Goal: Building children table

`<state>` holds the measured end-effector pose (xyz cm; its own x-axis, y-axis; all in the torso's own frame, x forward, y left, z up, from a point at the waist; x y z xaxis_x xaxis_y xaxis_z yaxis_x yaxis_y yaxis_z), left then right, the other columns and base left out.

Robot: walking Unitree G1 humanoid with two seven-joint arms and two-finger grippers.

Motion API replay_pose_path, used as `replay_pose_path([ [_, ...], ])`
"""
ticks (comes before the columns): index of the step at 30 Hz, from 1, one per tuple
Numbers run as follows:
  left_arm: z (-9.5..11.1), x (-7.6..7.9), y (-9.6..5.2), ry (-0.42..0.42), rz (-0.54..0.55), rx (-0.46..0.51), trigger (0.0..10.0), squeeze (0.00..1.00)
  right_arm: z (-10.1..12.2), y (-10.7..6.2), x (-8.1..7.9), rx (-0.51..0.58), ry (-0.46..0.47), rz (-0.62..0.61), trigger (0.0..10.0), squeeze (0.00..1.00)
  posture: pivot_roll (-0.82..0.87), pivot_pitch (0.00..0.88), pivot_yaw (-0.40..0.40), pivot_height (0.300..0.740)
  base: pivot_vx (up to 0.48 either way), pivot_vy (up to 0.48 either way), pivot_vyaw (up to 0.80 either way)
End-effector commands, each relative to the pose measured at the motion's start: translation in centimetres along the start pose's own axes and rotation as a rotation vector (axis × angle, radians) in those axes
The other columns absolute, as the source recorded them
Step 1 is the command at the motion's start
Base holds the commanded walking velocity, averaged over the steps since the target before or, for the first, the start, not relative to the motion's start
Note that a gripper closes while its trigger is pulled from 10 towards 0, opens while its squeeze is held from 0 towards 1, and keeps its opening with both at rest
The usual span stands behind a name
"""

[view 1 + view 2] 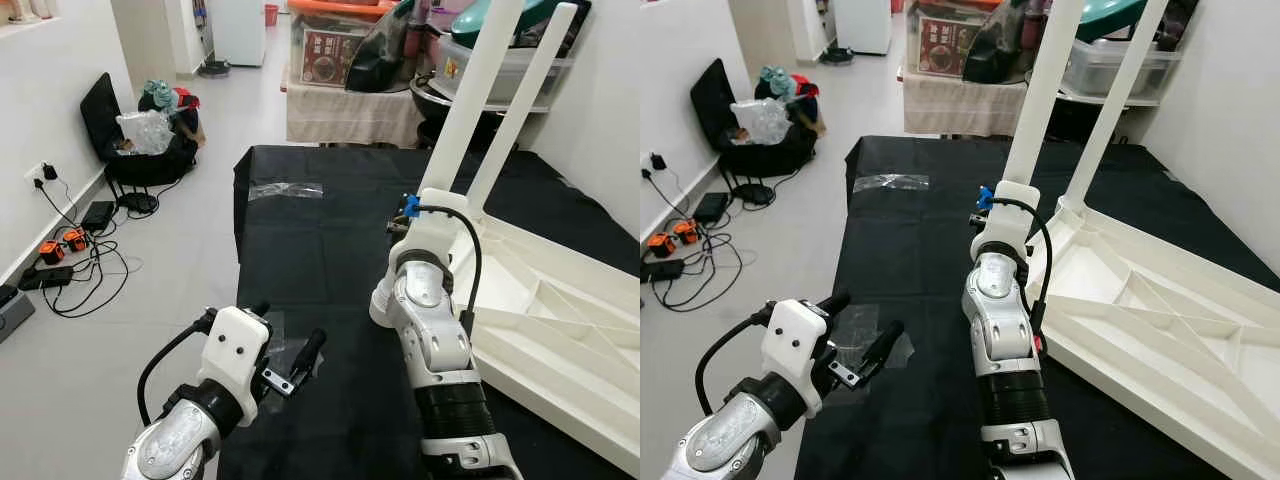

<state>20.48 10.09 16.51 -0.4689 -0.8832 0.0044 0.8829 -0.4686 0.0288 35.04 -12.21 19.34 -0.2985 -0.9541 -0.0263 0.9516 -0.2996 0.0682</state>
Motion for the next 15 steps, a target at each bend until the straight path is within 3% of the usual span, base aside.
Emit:
replay_pose_path([
  [1, 0.0, 0.2, 0.1, 0.002, -0.004, -0.001, 10.0, 0.0, -0.8, 0.1, 0.1, -0.042, -0.003, -0.008, 10.0, 0.0, 0.09, 0.018, -0.096, 0.74, 0.0, 0.0, 0.0],
  [2, -0.1, 0.2, 0.1, 0.004, -0.004, -0.001, 10.0, 0.0, -0.3, 0.1, -0.1, -0.017, 0.004, 0.026, 10.0, 1.0, 0.09, 0.02, -0.096, 0.74, 0.0, 0.0, 0.0],
  [5, -0.1, 0.3, 0.2, 0.001, -0.003, 0.0, 10.0, 0.0, 0.4, 0.0, -0.3, 0.019, -0.01, 0.052, 10.0, 1.0, 0.09, 0.019, -0.094, 0.74, 0.0, 0.0, 0.0],
  [6, -0.1, 0.3, 0.2, 0.001, -0.004, 0.001, 10.0, 0.0, 0.6, 0.1, -0.4, 0.029, -0.014, 0.066, 10.0, 0.0, 0.09, 0.019, -0.094, 0.74, 0.0, 0.0, 0.0],
  [15, 0.0, 0.3, 0.2, 0.001, -0.002, 0.004, 10.0, 0.0, 1.4, 0.1, -0.2, 0.071, -0.003, 0.111, 10.0, 0.0, 0.09, 0.018, -0.094, 0.74, 0.0, 0.0, 0.0],
])
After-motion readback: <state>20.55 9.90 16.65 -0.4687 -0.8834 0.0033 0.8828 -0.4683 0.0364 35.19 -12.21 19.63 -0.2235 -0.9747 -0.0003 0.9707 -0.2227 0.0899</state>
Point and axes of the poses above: a point about 5 cm out from each wrist's last joint towards the gripper, its own y axis pointing out of the wrist towards the gripper, its own z axis along the axis of the wrist's last joint, x = y × z, the point moved 1 cm from there along y, pointing out of the wrist towards the gripper, and after that the axes turned 4 degrees about -y, right-handed, at the moved point
